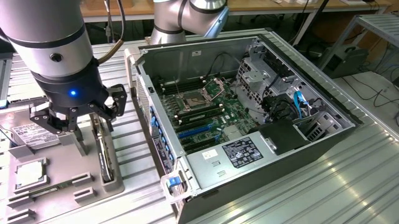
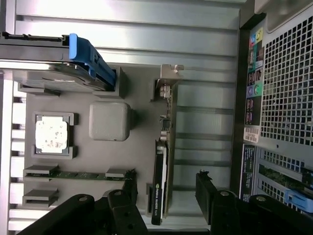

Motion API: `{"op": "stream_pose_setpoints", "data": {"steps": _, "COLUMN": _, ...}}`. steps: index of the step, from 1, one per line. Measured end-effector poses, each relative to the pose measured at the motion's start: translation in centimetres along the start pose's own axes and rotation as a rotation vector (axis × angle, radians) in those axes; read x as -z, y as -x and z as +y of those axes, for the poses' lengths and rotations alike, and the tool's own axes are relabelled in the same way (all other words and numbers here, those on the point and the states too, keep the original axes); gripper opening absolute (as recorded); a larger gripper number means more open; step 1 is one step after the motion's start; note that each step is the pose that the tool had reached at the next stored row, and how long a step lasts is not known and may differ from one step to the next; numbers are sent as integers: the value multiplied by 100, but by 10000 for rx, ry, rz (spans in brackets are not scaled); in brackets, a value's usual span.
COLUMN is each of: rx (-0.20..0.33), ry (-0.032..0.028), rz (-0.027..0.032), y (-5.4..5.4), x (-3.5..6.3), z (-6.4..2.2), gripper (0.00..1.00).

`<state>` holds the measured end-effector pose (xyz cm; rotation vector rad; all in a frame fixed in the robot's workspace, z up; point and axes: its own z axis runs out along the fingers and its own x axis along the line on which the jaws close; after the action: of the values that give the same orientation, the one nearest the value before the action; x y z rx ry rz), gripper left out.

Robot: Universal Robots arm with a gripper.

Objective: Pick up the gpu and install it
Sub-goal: 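Pick up the gpu and move the gpu toward the slot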

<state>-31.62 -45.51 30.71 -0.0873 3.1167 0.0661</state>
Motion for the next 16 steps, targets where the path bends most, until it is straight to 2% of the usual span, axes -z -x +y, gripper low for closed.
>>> {"op": "stream_pose_setpoints", "data": {"steps": 16, "rx": -3, "ry": -11, "rz": 79, "y": -7, "x": -289, "z": -9, "gripper": 60}}
